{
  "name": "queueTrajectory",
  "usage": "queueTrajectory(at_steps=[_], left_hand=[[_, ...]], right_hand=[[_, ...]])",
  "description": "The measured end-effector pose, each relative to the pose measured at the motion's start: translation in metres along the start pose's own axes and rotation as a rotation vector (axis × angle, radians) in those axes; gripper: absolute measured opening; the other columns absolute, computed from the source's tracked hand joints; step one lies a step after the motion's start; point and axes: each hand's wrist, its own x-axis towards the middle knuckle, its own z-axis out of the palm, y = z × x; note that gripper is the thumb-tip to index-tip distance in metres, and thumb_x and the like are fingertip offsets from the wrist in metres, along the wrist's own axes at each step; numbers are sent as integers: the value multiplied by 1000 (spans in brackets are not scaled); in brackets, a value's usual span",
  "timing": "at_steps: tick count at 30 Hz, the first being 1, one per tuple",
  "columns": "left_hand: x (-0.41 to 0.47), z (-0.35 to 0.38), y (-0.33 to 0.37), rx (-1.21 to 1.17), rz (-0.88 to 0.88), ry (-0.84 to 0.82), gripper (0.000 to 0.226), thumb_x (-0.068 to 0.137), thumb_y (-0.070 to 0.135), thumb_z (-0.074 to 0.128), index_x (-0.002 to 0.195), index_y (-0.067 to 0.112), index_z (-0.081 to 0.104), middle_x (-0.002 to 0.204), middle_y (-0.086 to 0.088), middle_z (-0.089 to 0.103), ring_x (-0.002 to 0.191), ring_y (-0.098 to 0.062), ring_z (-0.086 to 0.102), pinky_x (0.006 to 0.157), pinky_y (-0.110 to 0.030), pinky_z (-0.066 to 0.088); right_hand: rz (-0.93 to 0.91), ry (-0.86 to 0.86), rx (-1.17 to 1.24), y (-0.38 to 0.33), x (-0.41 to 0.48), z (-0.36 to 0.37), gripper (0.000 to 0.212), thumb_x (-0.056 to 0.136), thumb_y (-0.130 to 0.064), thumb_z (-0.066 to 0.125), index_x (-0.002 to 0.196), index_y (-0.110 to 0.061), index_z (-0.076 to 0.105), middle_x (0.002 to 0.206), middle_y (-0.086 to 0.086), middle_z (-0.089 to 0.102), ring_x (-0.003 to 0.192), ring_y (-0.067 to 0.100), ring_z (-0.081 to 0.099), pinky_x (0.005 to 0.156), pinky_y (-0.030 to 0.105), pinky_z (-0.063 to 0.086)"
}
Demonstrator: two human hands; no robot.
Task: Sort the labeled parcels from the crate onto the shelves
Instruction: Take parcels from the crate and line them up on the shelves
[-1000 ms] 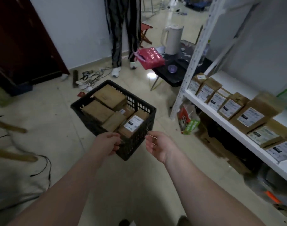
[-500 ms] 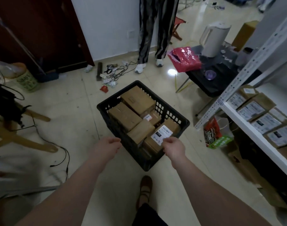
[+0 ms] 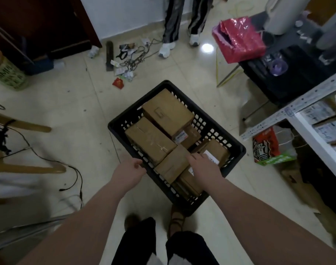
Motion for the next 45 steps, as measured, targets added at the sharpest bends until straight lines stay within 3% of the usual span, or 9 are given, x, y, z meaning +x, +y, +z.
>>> queueTrajectory(at_steps=[3, 5, 8, 12, 17, 22, 26, 35, 45], left_hand=[[32, 3, -7, 93, -10, -67, 47, 92, 28, 55, 139, 19, 47, 140, -5, 50, 124, -23, 49, 99, -30, 40], [54, 3, -12, 134, -25, -86, 49, 91, 31, 55, 139, 24, 46, 139, -6, 50, 121, -24, 51, 98, -31, 43], [86, 0, -17, 190, -38, -126, 52, 90, 36, 56, 139, 27, 45, 132, -8, 54, 111, -24, 56, 93, -36, 49], [107, -5, -26, 277, -31, -187, 54, 90, 38, 56, 141, 27, 42, 139, -6, 49, 116, -23, 54, 97, -34, 46], [109, -12, -43, 299, -46, -271, 51, 92, 38, 55, 140, 26, 45, 144, -5, 45, 126, -24, 47, 104, -36, 39], [110, -22, -46, 300, -38, -279, 49, 92, 36, 55, 138, 23, 47, 140, -6, 48, 121, -24, 50, 103, -38, 42], [111, -24, -39, 284, 3, -274, 46, 93, 33, 54, 138, 22, 47, 138, -7, 49, 118, -24, 51, 99, -38, 44], [101, -20, -26, 315, 85, -300, 44, 93, 31, 55, 135, 22, 49, 128, -1, 56, 112, -18, 54, 94, -32, 45], [89, -23, 0, 270, 174, -319, 51, 90, 32, 60, 139, 22, 46, 132, -3, 55, 117, -19, 52, 100, -37, 44]], right_hand=[[-23, -64, -109, -7, 19, 9, 72, 86, -7, 62, 149, -19, 28, 151, 4, 32, 133, 27, 33, 92, 42, 49], [-53, -86, -187, -12, 32, 16, 82, 86, -5, 61, 154, -21, 18, 159, 6, 20, 140, 29, 25, 94, 42, 45], [-87, -63, -271, -19, 52, 26, 99, 83, -5, 65, 156, -24, 2, 164, 5, 0, 149, 30, 5, 108, 48, 36], [-85, -112, -394, -23, 73, 31, 96, 87, -11, 64, 156, -19, -1, 164, 6, -4, 150, 31, -5, 117, 55, 23], [-38, -43, -418, -22, 87, 39, 88, 84, -12, 65, 153, -17, 11, 161, 8, 10, 150, 32, 4, 116, 55, 22], [-145, -43, -556, -11, 93, 36, 86, 85, -22, 64, 153, -19, 11, 153, 9, 24, 144, 32, 18, 117, 55, 19], [-166, -29, -590, -12, 98, 42, 89, 83, -24, 67, 153, -19, 13, 157, 10, 20, 147, 35, 13, 118, 58, 16], [-252, -11, -617, -9, 105, 43, 89, 77, -21, 72, 150, -19, 21, 152, 7, 30, 148, 34, 13, 117, 59, 8], [-235, -28, -309, -7, 78, -18, 103, 63, -31, 84, 148, -28, 24, 151, 1, 31, 143, 27, 24, 114, 65, 13]])
